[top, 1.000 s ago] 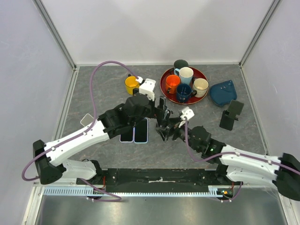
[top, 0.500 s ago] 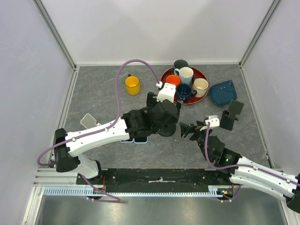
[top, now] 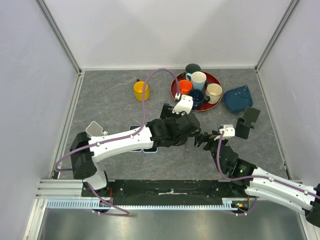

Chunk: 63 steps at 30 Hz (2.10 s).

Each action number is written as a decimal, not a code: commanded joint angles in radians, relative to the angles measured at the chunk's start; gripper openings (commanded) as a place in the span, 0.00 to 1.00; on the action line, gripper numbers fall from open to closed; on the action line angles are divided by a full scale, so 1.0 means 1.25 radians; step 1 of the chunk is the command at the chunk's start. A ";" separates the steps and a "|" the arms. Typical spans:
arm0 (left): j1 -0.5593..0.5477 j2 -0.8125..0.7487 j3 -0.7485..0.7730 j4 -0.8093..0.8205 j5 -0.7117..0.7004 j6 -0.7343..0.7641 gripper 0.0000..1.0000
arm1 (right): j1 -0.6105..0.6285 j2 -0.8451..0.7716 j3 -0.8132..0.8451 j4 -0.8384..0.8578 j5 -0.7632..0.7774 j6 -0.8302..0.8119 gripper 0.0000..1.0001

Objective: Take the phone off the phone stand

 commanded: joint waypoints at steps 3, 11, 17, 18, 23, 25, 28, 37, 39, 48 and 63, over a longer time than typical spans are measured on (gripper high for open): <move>-0.010 0.020 0.034 -0.024 -0.077 -0.057 0.78 | 0.002 0.007 -0.008 0.030 0.006 0.000 0.98; -0.015 0.028 0.033 -0.032 -0.088 -0.059 0.69 | 0.002 0.028 -0.008 0.048 -0.007 -0.005 0.98; -0.021 0.023 0.031 -0.043 -0.083 -0.061 0.59 | 0.002 0.038 -0.009 0.058 -0.016 -0.007 0.98; -0.021 0.022 0.031 -0.043 -0.081 -0.059 0.57 | 0.003 0.040 -0.009 0.061 -0.020 -0.009 0.98; -0.024 0.018 0.027 -0.044 -0.070 -0.064 0.55 | 0.002 0.044 -0.010 0.068 -0.028 -0.012 0.98; -0.025 0.018 0.026 -0.044 -0.066 -0.067 0.56 | 0.002 0.042 -0.013 0.072 -0.031 -0.013 0.98; -0.025 0.018 0.024 -0.048 -0.061 -0.070 0.55 | 0.003 0.039 -0.014 0.074 -0.036 -0.014 0.98; -0.020 -0.005 0.002 -0.005 -0.069 -0.026 0.38 | 0.002 0.038 -0.020 0.084 -0.048 -0.017 0.98; -0.019 -0.020 -0.022 0.036 -0.047 0.037 0.35 | 0.002 0.042 -0.025 0.090 -0.052 -0.018 0.98; 0.044 -0.143 -0.199 0.360 0.223 0.316 0.15 | 0.002 0.056 -0.072 0.208 -0.146 -0.074 0.98; 0.095 -0.239 -0.282 0.409 0.352 0.376 0.33 | -0.001 0.283 -0.063 0.547 -0.313 -0.251 0.98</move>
